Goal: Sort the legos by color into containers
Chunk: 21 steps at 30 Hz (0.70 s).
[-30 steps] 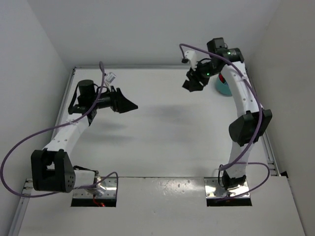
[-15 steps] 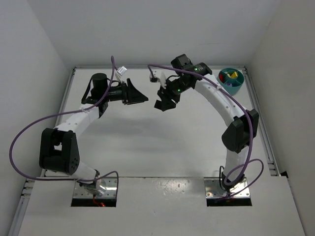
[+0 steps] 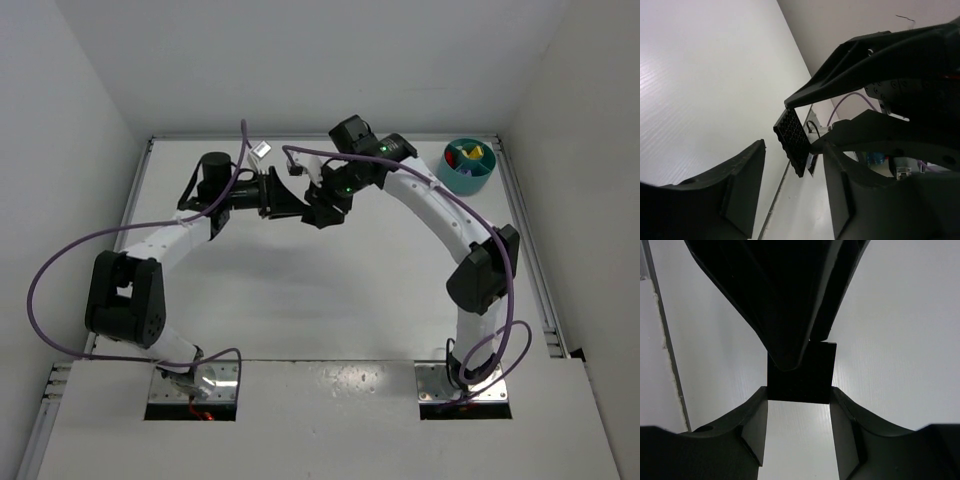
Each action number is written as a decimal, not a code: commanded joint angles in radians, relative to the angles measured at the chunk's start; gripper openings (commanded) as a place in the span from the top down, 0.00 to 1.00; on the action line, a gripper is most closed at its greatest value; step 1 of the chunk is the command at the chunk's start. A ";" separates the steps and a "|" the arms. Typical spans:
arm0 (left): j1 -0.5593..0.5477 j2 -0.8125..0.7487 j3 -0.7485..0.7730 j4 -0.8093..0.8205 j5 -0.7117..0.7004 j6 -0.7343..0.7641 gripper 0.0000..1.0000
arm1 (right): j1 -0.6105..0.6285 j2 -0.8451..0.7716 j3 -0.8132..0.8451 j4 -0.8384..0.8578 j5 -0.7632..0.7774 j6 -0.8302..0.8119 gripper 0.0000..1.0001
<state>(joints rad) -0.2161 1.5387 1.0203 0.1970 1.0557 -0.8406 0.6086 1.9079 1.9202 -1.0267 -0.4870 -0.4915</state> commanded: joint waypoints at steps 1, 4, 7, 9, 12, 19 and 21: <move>-0.016 0.005 0.031 0.033 0.018 -0.017 0.48 | 0.020 -0.044 0.046 0.036 0.018 0.021 0.86; -0.016 0.014 0.031 0.033 0.018 -0.017 0.61 | 0.029 -0.044 0.046 0.045 0.027 0.021 0.86; -0.016 0.014 0.021 0.033 0.029 -0.017 0.83 | 0.054 -0.053 0.037 0.066 0.068 0.021 0.85; -0.016 0.014 0.021 0.045 0.038 -0.017 0.94 | 0.054 -0.053 0.026 0.077 0.087 0.033 0.74; -0.016 -0.021 0.009 0.036 0.038 0.006 1.00 | 0.054 -0.085 -0.006 0.096 0.099 0.065 0.49; 0.061 -0.103 -0.011 0.027 0.038 0.046 1.00 | 0.004 -0.263 -0.217 0.114 -0.052 0.145 0.36; 0.083 -0.103 -0.002 0.018 0.068 0.067 1.00 | -0.009 -0.363 -0.332 0.186 -0.143 0.204 0.34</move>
<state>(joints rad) -0.1677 1.4746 1.0065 0.1959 1.0809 -0.8173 0.6178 1.6726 1.6871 -0.9195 -0.4767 -0.3798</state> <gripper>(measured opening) 0.035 0.654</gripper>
